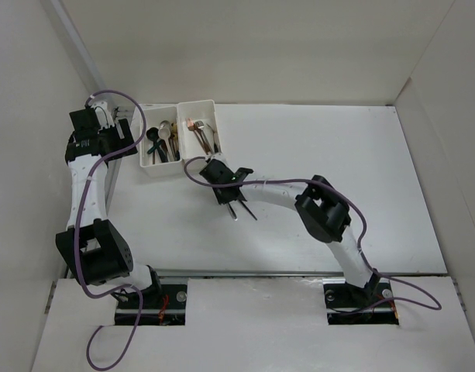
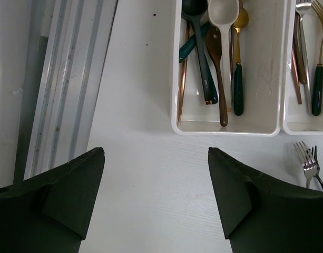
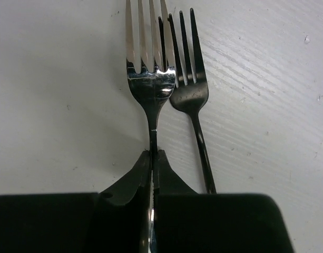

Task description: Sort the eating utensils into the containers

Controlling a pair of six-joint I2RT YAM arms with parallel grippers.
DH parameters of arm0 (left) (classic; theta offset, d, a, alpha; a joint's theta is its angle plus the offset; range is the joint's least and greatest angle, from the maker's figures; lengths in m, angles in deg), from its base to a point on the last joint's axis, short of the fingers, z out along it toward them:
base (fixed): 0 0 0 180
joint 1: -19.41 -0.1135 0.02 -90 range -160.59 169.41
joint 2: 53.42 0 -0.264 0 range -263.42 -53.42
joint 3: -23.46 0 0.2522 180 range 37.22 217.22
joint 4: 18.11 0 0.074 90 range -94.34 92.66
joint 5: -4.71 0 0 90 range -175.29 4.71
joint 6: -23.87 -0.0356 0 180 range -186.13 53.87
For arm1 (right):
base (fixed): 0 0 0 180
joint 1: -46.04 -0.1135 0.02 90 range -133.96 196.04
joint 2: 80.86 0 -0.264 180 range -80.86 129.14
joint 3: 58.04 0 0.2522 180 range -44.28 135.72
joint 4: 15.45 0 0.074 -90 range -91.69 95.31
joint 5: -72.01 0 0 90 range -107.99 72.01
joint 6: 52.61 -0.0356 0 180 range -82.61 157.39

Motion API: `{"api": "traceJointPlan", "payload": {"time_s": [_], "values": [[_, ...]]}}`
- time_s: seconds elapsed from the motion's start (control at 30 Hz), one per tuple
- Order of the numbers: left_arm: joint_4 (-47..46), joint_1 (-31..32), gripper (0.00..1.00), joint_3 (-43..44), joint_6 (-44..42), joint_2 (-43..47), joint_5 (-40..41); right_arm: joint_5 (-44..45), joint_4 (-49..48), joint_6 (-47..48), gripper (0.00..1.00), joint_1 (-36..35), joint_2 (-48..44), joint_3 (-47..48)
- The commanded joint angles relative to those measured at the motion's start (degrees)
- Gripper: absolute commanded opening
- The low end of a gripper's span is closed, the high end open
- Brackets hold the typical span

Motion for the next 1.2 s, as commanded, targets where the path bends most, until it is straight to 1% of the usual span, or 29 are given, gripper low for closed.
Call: {"api": "traceJointPlan", "payload": {"time_s": [0.0, 0.03, 0.1, 0.17, 0.2, 0.27, 0.33, 0.37, 0.43, 0.47, 0.5, 0.53, 0.57, 0.6, 0.63, 0.7, 0.73, 0.77, 0.8, 0.87, 0.9, 0.93, 0.97, 1.0, 1.03, 1.07, 1.1, 1.13, 1.17], "values": [[-0.17, -0.32, 0.77, 0.42, 0.26, 2.98, -0.84, -3.3, -1.14, 2.25, 0.0, -0.08, -3.88, -1.06], [-0.17, -0.32, 0.77, 0.42, 0.26, 2.98, -0.84, -3.83, -2.37, 2.26, 0.0, -0.08, -3.91, -1.59], [-0.17, -0.32, 0.77, 0.42, 0.26, 2.98, -0.84, -4.97, -5.62, 4.1, 0.0, -0.08, -10.12, -3.0], [-0.17, -0.32, 0.77, 0.42, 0.26, 2.98, -0.32, -4.98, -11.33, 4.89, 0.0, -0.08, -16.35, -4.23], [-0.17, -0.32, 0.77, 0.42, 0.26, 2.46, -0.31, -4.98, -13.09, 5.86, 0.0, -0.08, -17.95, -4.23], [-0.17, -0.32, 0.77, 0.42, 0.26, 2.45, -0.31, -4.45, -16.69, 6.74, 0.0, -0.08, -20.07, -2.58], [-0.17, -0.32, 0.77, 0.42, 0.26, 2.45, -0.31, -3.93, -17.24, 7.63, 0.0, -0.08, -20.08, 0.41], [-0.17, -0.32, 0.77, 0.42, 0.26, 2.45, -0.31, -3.06, -17.24, 8.41, 0.0, -0.08, -19.56, 4.17], [-0.17, -0.32, 0.77, 0.42, 0.26, 2.45, -0.31, -0.95, -18.99, 10.25, 0.0, -0.08, -15.96, 8.05], [-0.17, -0.32, 0.77, -0.1, 0.26, 2.45, -0.31, 3.5, -19.87, 11.05, 0.0, -0.08, -14.03, 12.68], [-0.69, -0.32, 0.77, -0.11, 0.26, 2.45, -0.31, 6.59, -22.66, 11.92, 0.0, -0.08, -11.75, 15.16], [-0.7, -0.32, 0.77, -0.11, 0.26, 1.93, -0.31, 9.75, -24.86, 13.76, 0.0, -0.08, -6.07, 17.54], [-0.7, -0.32, 0.77, -0.11, 0.26, 1.92, -0.31, 16.14, -26.8, 14.3, 0.0, 0.79, -2.62, 20.35], [-0.7, -0.32, 0.77, -0.11, 0.26, 1.92, -0.31, 18.98, -27.43, 14.31, 0.0, 1.32, 1.15, 29.25], [-0.7, -0.32, 0.77, -0.11, 0.26, 1.92, -0.31, 21.28, -27.43, 15.0, 0.0, 2.11, 8.41, 34.04], [-0.7, -0.32, 0.77, -0.11, 0.26, 2.97, -0.31, 23.66, -27.43, 17.55, 0.0, 2.64, 14.26, 42.05], [-0.7, -0.32, 0.77, -0.72, 0.26, 2.98, -0.31, 22.71, -27.43, 18.34, 0.0, 3.17, 16.72, 48.09], [-0.7, -0.32, 0.77, -1.33, 0.26, 3.5, -0.31, 22.1, -27.43, 18.87, 0.0, 3.17, 20.14, 49.8], [-0.7, -0.32, 0.77, -1.34, -0.26, 3.5, -0.31, 22.09, -28.48, 19.48, 0.03, 3.17, 21.05, 50.43], [-1.22, -0.32, 0.77, -1.34, -0.27, 3.5, -0.31, 22.09, -30.86, 19.49, 0.08, 3.17, 21.58, 48.25], [-1.22, -0.32, 0.77, -1.34, -0.27, 3.5, -0.31, 21.57, -30.86, 19.49, 0.13, 3.17, 21.58, 47.54], [-1.22, -0.32, 0.77, -1.34, -0.27, 2.98, -0.31, 20.78, -30.86, 19.49, 0.16, 3.69, 22.19, 47.53], [-1.22, -0.32, 0.77, -0.82, -0.27, 2.98, -0.31, 20.16, -30.86, 19.49, 0.18, 3.7, 22.2, 46.23], [-1.22, -0.32, 0.77, -0.81, -0.27, 2.28, -0.31, 19.29, -30.86, 19.49, 0.18, 3.7, 21.59, 45.52], [-1.22, -0.32, 0.77, -0.81, -0.27, 2.27, -0.31, 18.58, -30.86, 19.49, 0.24, 3.7, 21.58, 44.99], [-1.22, -0.32, 0.77, -0.81, -0.27, 1.67, -0.31, 18.05, -30.86, 19.49, 0.33, 3.7, 21.58, 44.29], [-1.22, -0.32, 0.77, -0.29, -0.27, 1.66, -0.31, 17.09, -30.86, 19.49, 0.46, 3.7, 20.97, 44.28], [-1.22, -0.32, 0.77, -0.28, -0.27, 1.05, -0.31, 16.56, -30.86, 19.49, 0.67, 3.7, 20.97, 43.41], [-1.22, -0.32, 0.77, -0.28, -0.27, 1.04, -0.83, 16.03, -30.86, 19.49, 0.75, 3.7, 20.27, 42.62]]}}
